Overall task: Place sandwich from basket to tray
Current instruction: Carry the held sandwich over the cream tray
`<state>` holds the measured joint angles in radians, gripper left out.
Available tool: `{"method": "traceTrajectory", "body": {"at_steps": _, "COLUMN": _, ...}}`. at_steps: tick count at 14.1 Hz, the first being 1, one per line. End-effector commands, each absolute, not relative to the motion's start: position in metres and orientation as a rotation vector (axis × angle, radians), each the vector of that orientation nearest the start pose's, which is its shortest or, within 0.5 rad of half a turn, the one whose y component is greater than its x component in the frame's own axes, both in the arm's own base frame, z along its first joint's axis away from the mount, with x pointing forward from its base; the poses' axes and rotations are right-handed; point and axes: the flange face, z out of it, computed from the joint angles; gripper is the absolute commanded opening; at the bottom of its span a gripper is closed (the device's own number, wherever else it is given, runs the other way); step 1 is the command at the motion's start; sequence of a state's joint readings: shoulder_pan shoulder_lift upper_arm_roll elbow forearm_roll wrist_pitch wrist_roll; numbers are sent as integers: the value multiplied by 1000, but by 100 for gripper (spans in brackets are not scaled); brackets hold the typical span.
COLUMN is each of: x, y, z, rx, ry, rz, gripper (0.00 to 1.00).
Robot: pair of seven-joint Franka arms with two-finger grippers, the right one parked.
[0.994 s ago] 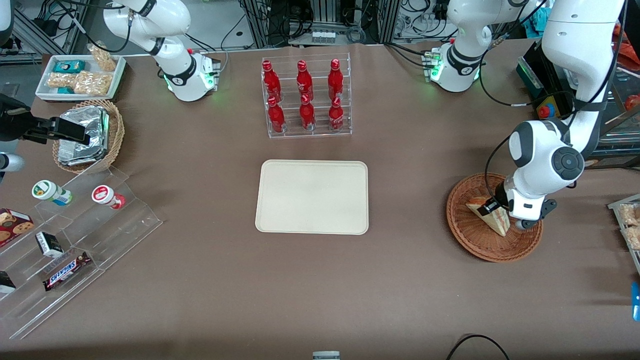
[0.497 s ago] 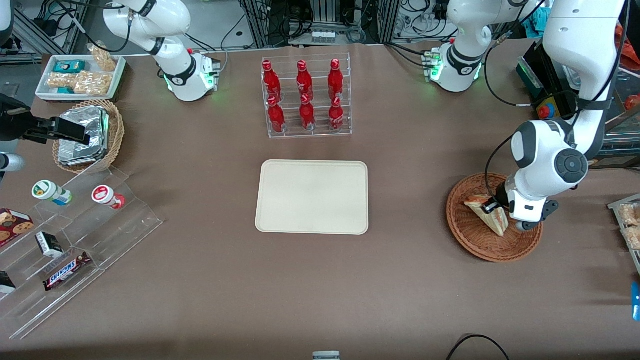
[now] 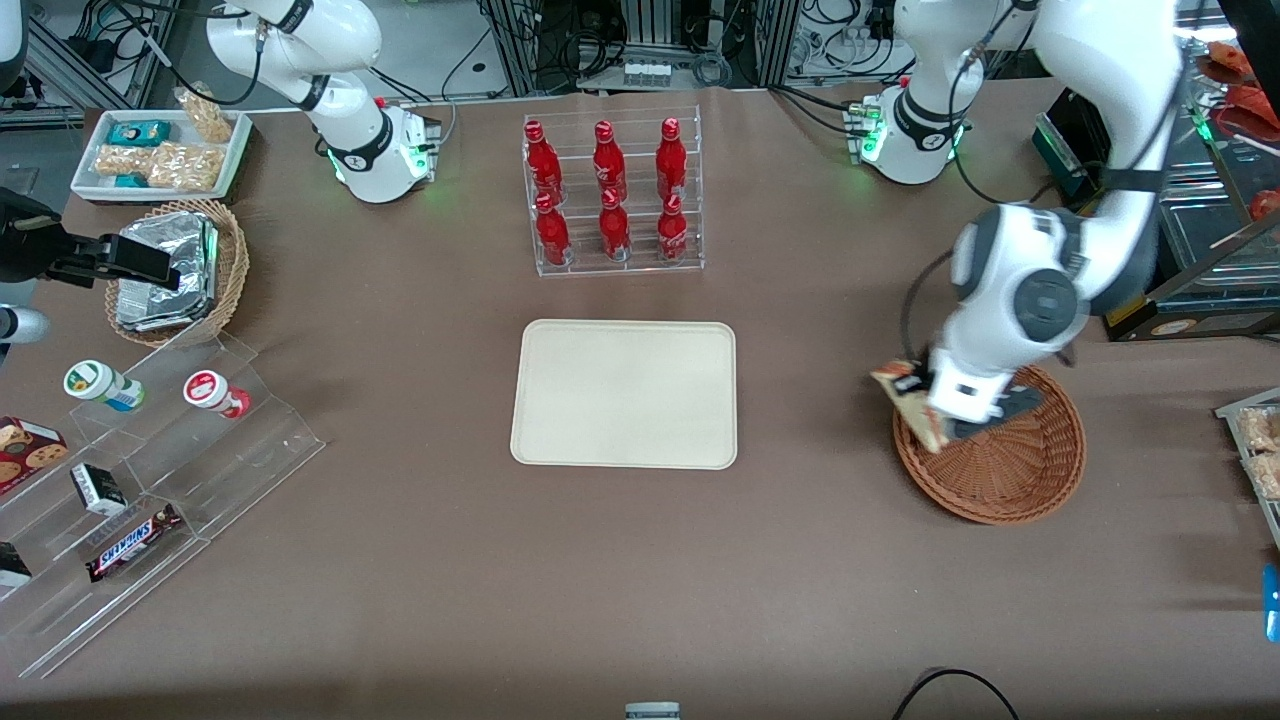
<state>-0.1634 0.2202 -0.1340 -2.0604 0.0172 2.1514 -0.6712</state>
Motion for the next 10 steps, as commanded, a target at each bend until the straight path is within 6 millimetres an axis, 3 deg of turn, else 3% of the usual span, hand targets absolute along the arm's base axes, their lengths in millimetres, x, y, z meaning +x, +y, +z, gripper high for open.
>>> {"method": "traceTrajectory", "body": {"at_steps": 1, "x": 530, "y": -243, "z": 323, "rx": -3044, "ry": -432, "rz": 192, "gripper": 20}}
{"method": "traceTrajectory", "body": {"at_steps": 3, "x": 513, "y": -301, "z": 312, "rx": -3044, "ry": -375, "rz": 197, "gripper": 20}}
{"method": "traceTrajectory", "body": {"at_steps": 4, "x": 498, "y": -340, "z": 306, "rx": -3046, "ry": -346, "rz": 191, "gripper": 21}}
{"method": "traceTrajectory", "body": {"at_steps": 7, "x": 481, "y": -438, "z": 283, "rx": -3058, "ry": -371, "rz": 173, "gripper": 22}}
{"method": "traceTrajectory", "body": {"at_steps": 10, "x": 470, "y": -509, "z": 275, "rx": -3091, "ry": -389, "rz": 140, "gripper": 23}}
